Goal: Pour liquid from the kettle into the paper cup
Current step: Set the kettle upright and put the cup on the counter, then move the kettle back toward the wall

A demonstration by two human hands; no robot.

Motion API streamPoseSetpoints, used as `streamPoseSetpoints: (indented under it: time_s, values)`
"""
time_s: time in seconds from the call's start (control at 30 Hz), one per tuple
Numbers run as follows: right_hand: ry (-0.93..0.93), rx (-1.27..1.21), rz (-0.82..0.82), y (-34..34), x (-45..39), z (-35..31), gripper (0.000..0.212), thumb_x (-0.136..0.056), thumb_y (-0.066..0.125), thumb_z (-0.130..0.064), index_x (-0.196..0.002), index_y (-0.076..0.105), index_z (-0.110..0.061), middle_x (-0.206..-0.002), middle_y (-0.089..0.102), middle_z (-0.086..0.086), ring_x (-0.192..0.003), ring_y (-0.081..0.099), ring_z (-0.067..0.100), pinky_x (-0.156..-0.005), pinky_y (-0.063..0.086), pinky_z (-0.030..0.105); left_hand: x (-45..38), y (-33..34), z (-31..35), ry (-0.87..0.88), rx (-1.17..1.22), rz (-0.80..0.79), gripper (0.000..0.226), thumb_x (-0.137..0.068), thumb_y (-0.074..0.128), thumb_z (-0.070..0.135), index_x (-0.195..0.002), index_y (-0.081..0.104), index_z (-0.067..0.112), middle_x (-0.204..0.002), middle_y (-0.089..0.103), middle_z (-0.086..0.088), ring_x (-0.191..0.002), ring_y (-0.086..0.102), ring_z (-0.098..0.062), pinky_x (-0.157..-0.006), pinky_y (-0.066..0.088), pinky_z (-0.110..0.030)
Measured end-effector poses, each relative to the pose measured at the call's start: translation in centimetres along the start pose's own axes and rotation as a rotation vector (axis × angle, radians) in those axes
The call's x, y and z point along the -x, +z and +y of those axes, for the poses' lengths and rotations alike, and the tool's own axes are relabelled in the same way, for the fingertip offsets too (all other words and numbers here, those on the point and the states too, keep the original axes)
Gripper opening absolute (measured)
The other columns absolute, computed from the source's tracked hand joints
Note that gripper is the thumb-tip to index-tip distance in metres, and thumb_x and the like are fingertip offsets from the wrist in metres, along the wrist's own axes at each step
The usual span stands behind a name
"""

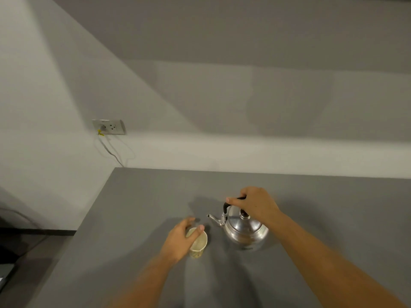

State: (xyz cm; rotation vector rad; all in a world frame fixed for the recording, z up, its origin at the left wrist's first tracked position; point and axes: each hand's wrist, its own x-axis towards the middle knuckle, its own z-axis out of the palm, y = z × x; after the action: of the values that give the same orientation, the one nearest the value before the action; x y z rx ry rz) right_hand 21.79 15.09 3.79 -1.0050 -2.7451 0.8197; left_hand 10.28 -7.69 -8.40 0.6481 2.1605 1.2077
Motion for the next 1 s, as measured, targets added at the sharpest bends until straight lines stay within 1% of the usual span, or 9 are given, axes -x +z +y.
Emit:
streamPoseSetpoints:
  time_s: [0.13, 0.27, 0.3, 0.43, 0.5, 0.63, 0.7, 0.9, 1.0]
  values:
    - [0.014, -0.036, 0.027, -0.4, -1.8, 1.2, 0.059, -0.074, 0.073, -0.062, -0.054, 0.040, -0.017, -0.046, 0.043, -0.004, -0.044, 0.041, 0.013, -0.046, 0.033, 0.028, -1.6, -0.7, 1.1, -0.024, -0.025, 0.049, 0.050, -0.088, 0.065, 0.062, -0.130, 0.064, 0.035, -0.133, 0.066, 0.008, -0.124, 0.061, -0.008, -0.110, 0.046, -0.034]
    - [0.016, -0.109, 0.057, -0.9, -4.1, 2.3, 0.059, -0.075, 0.074, -0.059, -0.055, 0.038, -0.017, -0.047, 0.037, -0.003, -0.045, 0.035, 0.014, -0.050, 0.032, 0.030, -3.4, -1.6, 2.5, -0.008, -0.047, 0.070, 0.028, -0.090, 0.065, 0.056, -0.114, 0.063, 0.041, -0.129, 0.068, 0.008, -0.122, 0.061, -0.008, -0.105, 0.044, -0.028]
    - [0.016, -0.130, 0.064, -1.1, -4.8, 2.5, 0.060, -0.075, 0.074, -0.059, -0.054, 0.037, -0.017, -0.046, 0.035, -0.004, -0.045, 0.033, 0.013, -0.050, 0.031, 0.030, -4.0, -1.8, 2.8, -0.005, -0.044, 0.076, 0.028, -0.091, 0.065, 0.056, -0.114, 0.062, 0.040, -0.129, 0.068, 0.007, -0.122, 0.060, -0.008, -0.104, 0.043, -0.027]
    - [0.016, -0.174, 0.091, -1.6, -8.1, 3.2, 0.061, -0.074, 0.074, -0.060, -0.051, 0.036, -0.019, -0.044, 0.032, -0.005, -0.043, 0.029, 0.013, -0.049, 0.030, 0.029, -6.4, -2.6, 4.2, -0.005, -0.046, 0.099, 0.046, -0.093, 0.063, 0.055, -0.127, 0.064, 0.025, -0.133, 0.067, 0.002, -0.125, 0.060, -0.012, -0.107, 0.042, -0.030]
    - [0.031, -0.185, 0.102, -1.7, -10.0, 3.4, 0.061, -0.073, 0.073, -0.064, -0.052, 0.041, -0.017, -0.046, 0.035, -0.004, -0.045, 0.032, 0.013, -0.050, 0.031, 0.028, -7.7, -2.9, 5.2, -0.010, -0.047, 0.102, 0.049, -0.093, 0.063, 0.053, -0.131, 0.063, 0.022, -0.134, 0.066, 0.000, -0.127, 0.059, -0.014, -0.110, 0.042, -0.032]
    - [0.087, -0.143, 0.091, -1.8, -14.1, 3.8, 0.060, -0.071, 0.067, -0.072, -0.054, 0.052, -0.016, -0.047, 0.046, -0.004, -0.047, 0.044, 0.012, -0.049, 0.035, 0.025, -10.5, -3.5, 7.1, 0.000, -0.034, 0.104, 0.051, -0.094, 0.062, 0.053, -0.135, 0.061, 0.022, -0.136, 0.065, -0.003, -0.130, 0.057, -0.018, -0.112, 0.042, -0.034]
    - [0.120, -0.150, 0.069, -1.6, -19.6, 4.4, 0.060, -0.070, 0.067, -0.072, -0.055, 0.054, -0.016, -0.049, 0.047, -0.004, -0.048, 0.045, 0.012, -0.048, 0.035, 0.026, -15.5, -3.4, 7.6, -0.025, -0.032, 0.089, 0.050, -0.095, 0.061, 0.052, -0.135, 0.060, 0.023, -0.137, 0.064, -0.003, -0.130, 0.057, -0.019, -0.108, 0.041, -0.032]
    - [0.130, -0.147, 0.034, -1.2, -21.9, 4.4, 0.058, -0.069, 0.065, -0.075, -0.063, 0.063, -0.017, -0.057, 0.057, -0.004, -0.053, 0.052, 0.011, -0.051, 0.040, 0.026, -17.3, -4.3, 9.3, -0.004, -0.046, 0.098, 0.050, -0.097, 0.059, 0.052, -0.137, 0.058, 0.024, -0.141, 0.061, -0.003, -0.131, 0.056, -0.019, -0.101, 0.039, -0.027]
    - [0.118, -0.142, 0.027, -1.1, -22.1, 4.5, 0.053, -0.071, 0.065, -0.074, -0.063, 0.061, -0.022, -0.063, 0.060, -0.004, -0.058, 0.055, 0.010, -0.052, 0.039, 0.025, -17.3, -4.6, 9.8, 0.017, -0.062, 0.084, 0.053, -0.097, 0.056, 0.055, -0.141, 0.054, 0.025, -0.143, 0.059, -0.001, -0.132, 0.055, -0.020, -0.100, 0.038, -0.028]
